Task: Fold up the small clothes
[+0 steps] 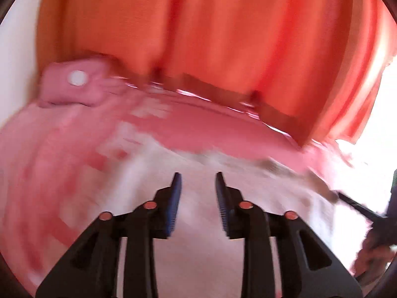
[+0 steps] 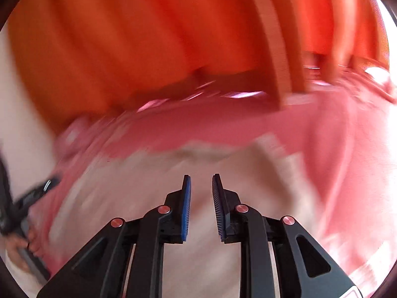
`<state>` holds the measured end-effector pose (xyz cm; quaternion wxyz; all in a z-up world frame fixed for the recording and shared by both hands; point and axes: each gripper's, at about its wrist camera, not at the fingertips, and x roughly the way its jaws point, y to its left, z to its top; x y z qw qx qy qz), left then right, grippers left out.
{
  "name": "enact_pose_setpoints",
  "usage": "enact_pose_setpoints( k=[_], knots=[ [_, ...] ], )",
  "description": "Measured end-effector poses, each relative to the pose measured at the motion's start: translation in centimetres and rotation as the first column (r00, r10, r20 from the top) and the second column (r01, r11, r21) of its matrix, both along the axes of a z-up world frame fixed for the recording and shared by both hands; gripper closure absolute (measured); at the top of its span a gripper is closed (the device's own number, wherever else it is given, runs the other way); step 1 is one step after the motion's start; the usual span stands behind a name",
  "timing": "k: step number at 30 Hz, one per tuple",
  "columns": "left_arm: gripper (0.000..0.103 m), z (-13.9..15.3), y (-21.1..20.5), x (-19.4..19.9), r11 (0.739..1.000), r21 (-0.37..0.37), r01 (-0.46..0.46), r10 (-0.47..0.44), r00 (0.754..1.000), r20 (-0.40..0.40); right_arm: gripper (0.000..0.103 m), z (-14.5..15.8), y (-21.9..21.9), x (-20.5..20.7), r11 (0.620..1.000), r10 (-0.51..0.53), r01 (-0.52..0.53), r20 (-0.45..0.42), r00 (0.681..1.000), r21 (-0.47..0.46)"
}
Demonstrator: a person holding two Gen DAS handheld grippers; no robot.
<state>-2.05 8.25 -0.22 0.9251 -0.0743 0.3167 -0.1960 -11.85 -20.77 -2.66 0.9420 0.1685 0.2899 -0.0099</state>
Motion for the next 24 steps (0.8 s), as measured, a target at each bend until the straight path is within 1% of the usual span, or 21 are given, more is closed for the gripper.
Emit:
enact_pose_setpoints(
  k=[1,2,3,5,6,7,8,9,10,11,12,13,15,16,17,18,19,20,21,23,24],
  knots=[
    [0.068,-1.2,-1.4,-1.5,0.998,0.006,0.057,-0.056,0.998,-0.038,0.083,-1.0,2.1,0.0,0.998,0.059,-0.058,-0.028,0.998,0.009],
    [0.068,-2.4,-2.3,-2.3,0.996,0.021,0.081,-0.079,0.994,-0.072,0.084,-2.1,3.7,0.2,0.995,0.103,-0.102,-0.062,0.993,0.015],
    [0.068,-3.8,-3.0,-3.1,0.995,0.050,0.091,-0.085,0.991,-0.106,0.090,-3.7,5.2,0.0,0.993,0.121,-0.122,-0.121,0.985,-0.003],
    [0.069,-6.5,-3.2,-4.0,0.985,0.162,0.057,-0.033,0.989,-0.147,0.098,-5.4,5.2,-0.3,0.996,0.068,-0.079,-0.187,0.980,-0.050],
    [0.069,-7.2,-2.8,-4.4,0.980,0.194,0.041,-0.013,0.989,-0.144,0.101,-6.0,3.7,-1.1,0.999,0.005,-0.013,-0.213,0.977,-0.038],
    [0.069,-7.3,-1.6,-4.9,0.980,0.197,0.014,0.014,0.990,-0.144,0.101,-6.2,1.7,-2.0,0.997,-0.074,0.074,-0.234,0.970,-0.008],
    [0.069,-7.1,-0.6,-5.1,0.983,0.185,-0.017,0.045,0.988,-0.148,0.102,-6.4,0.2,-2.8,0.990,-0.134,0.143,-0.247,0.960,0.017],
    [0.069,-6.9,0.7,-5.4,0.985,0.165,-0.052,0.078,0.985,-0.157,0.103,-6.8,-2.3,-4.4,0.970,-0.211,0.235,-0.273,0.939,0.056],
    [0.069,-7.2,2.3,-5.5,0.988,0.127,-0.091,0.113,0.977,-0.183,0.103,-7.1,-3.7,-5.4,0.954,-0.254,0.289,-0.298,0.920,0.080],
    [0.070,-7.7,3.4,-5.5,0.989,0.091,-0.116,0.133,0.966,-0.221,0.103,-7.7,-5.4,-6.4,0.923,-0.287,0.353,-0.336,0.897,0.155],
    [0.072,-8.4,4.6,-5.3,0.990,0.031,-0.135,0.138,0.953,-0.271,0.103,-7.9,-5.8,-6.8,0.913,-0.274,0.355,-0.343,0.898,0.201],
    [0.073,-8.5,5.1,-5.3,0.989,0.006,-0.145,0.140,0.950,-0.280,0.103,-7.8,-5.5,-7.0,0.916,-0.279,0.354,-0.335,0.900,0.186],
    [0.074,-7.9,5.2,-5.5,0.989,0.007,-0.149,0.145,0.954,-0.263,0.102,-6.7,-4.9,-7.6,0.922,-0.313,0.361,-0.279,0.908,0.140],
    [0.072,-7.2,5.1,-6.0,0.988,0.017,-0.152,0.152,0.961,-0.229,0.096,-6.3,-4.9,-8.1,0.917,-0.336,0.378,-0.260,0.905,0.131],
    [0.069,-6.5,5.3,-6.5,0.987,0.019,-0.160,0.160,0.966,-0.202,0.075,-6.0,-5.2,-9.0,0.903,-0.374,0.412,-0.245,0.895,0.126],
    [0.056,-5.9,5.9,-7.1,0.982,0.013,-0.186,0.186,0.966,-0.181,0.052,-5.7,-5.9,-10.2,0.871,-0.432,0.467,-0.220,0.875,0.150],
    [0.035,-5.7,6.6,-7.4,0.974,0.009,-0.227,0.225,0.959,-0.174,0.045,-5.7,-6.8,-11.0,0.841,-0.470,0.508,-0.214,0.856,0.188],
    [0.028,-5.6,7.4,-7.7,0.962,-0.002,-0.272,0.268,0.948,-0.173,0.044,-6.1,-7.5,-11.4,0.823,-0.482,0.526,-0.225,0.847,0.215],
    [0.026,-5.6,8.4,-7.7,0.949,-0.020,-0.313,0.305,0.935,-0.183,0.044,-6.7,-8.3,-10.9,0.809,-0.465,0.526,-0.262,0.846,0.263],
    [0.026,-6.5,10.6,-6.4,0.921,-0.062,-0.385,0.356,0.895,-0.270,0.044,-8.4,-9.0,-9.2,0.807,-0.392,0.499,-0.345,0.853,0.316],
    [0.026,-7.4,11.6,-5.5,0.904,-0.087,-0.419,0.369,0.866,-0.337,0.044,-9.0,-8.8,-8.6,0.810,-0.372,0.493,-0.372,0.850,0.318]
  ],
)
